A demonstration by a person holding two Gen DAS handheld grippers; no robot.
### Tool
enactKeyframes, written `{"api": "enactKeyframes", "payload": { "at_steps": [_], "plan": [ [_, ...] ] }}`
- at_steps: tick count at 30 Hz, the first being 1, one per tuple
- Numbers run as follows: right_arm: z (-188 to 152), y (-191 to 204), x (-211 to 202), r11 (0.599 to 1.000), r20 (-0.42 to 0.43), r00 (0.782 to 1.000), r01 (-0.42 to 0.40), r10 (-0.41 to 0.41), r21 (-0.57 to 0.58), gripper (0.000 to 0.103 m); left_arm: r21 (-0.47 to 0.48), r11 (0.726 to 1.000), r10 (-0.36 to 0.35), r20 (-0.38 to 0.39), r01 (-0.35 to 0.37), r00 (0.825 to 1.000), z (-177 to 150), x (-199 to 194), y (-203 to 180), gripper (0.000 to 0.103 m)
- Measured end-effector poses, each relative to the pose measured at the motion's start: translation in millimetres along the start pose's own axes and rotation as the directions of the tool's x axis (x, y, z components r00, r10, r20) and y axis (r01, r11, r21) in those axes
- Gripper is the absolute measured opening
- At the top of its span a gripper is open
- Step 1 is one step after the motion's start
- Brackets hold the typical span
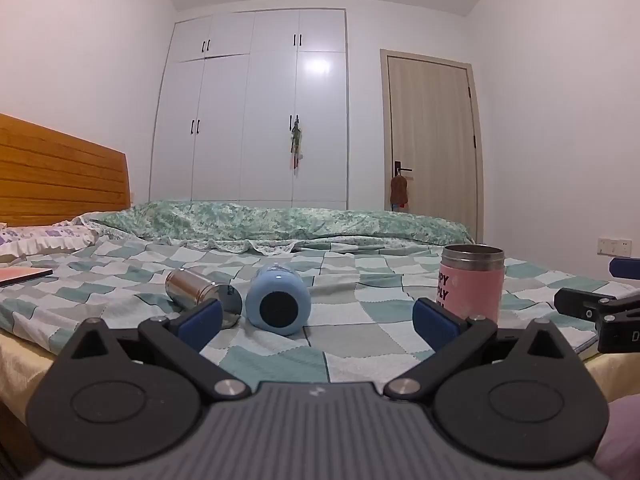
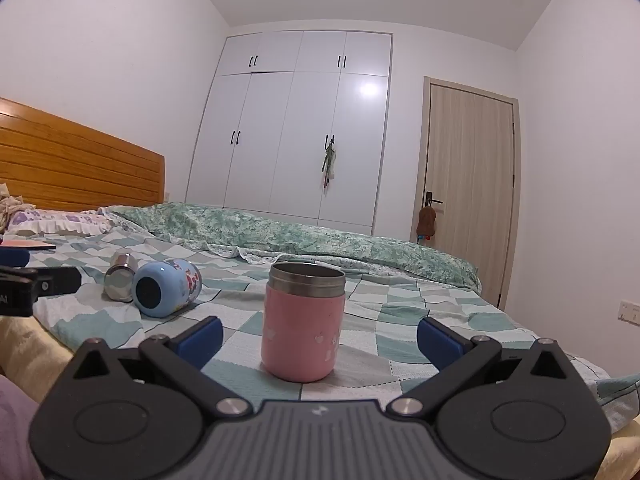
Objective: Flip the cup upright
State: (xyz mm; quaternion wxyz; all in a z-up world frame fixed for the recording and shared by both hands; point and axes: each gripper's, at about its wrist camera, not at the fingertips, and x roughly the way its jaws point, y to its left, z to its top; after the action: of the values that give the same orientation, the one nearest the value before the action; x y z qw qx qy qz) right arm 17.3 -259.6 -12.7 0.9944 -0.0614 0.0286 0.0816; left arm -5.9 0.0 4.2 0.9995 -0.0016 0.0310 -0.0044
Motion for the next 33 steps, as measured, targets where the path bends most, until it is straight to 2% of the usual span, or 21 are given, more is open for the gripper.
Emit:
{"api": "enactKeyframes", "payload": {
  "at_steps": [33],
  "plan": [
    [0.0, 0.1, -0.9, 1.0, -0.003, 1.0, 0.0, 0.0, -0.003, 0.103, 0.002, 1.0, -0.006, 0.007, 0.006, 1.0, -1.7, 1.7, -1.2, 0.103]
  ]
}}
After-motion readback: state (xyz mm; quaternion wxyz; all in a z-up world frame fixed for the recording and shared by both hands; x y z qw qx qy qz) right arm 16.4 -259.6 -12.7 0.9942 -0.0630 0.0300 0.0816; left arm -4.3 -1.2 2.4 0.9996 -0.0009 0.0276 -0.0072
